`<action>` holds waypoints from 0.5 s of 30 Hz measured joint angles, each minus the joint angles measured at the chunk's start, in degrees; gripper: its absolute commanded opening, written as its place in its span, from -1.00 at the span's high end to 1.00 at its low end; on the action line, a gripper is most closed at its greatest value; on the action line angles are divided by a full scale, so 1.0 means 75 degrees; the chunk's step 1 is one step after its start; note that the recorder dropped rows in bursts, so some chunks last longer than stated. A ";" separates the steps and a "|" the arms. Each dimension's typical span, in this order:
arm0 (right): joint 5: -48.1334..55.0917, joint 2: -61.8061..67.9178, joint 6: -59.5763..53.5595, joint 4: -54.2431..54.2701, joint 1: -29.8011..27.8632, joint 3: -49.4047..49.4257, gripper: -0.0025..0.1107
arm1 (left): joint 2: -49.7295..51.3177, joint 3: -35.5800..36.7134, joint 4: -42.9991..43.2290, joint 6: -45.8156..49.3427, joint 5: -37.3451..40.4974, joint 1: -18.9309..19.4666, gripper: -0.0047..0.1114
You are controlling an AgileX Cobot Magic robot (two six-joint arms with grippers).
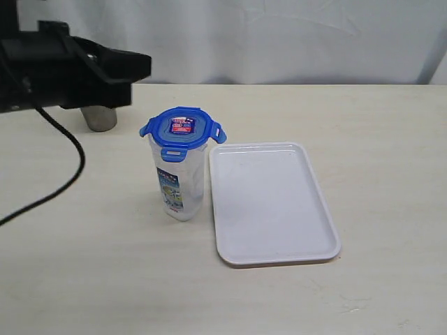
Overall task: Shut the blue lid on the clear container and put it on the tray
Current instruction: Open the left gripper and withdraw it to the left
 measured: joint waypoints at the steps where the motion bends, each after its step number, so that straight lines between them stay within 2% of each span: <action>1: 0.0000 0.0000 0.0000 0.0000 0.0000 0.0000 0.88 | 0.0000 0.0000 0.0040 0.0281 0.0559 0.0540 0.92; 3: 0.0000 0.0000 0.0000 0.0000 0.0000 0.0000 0.88 | 0.0000 0.0000 0.0178 0.1088 0.1389 0.1211 0.92; 6: 0.0000 0.0000 0.0000 0.0000 0.0000 0.0000 0.88 | 0.0000 0.0062 0.0117 0.2094 0.1927 0.1558 0.92; 9: 0.0000 0.0000 0.0000 0.0000 0.0000 0.0000 0.88 | 0.0000 0.0290 0.0117 0.2947 0.2043 0.1769 0.92; 13: 0.0000 0.0000 0.0000 0.0000 0.0000 0.0000 0.88 | 0.0000 0.0567 0.0117 0.3129 0.2039 0.2233 0.92; 15: 0.0000 0.0000 0.0000 0.0000 0.0000 0.0000 0.88 | 0.0000 0.0620 0.0117 0.3129 0.2039 0.2646 0.92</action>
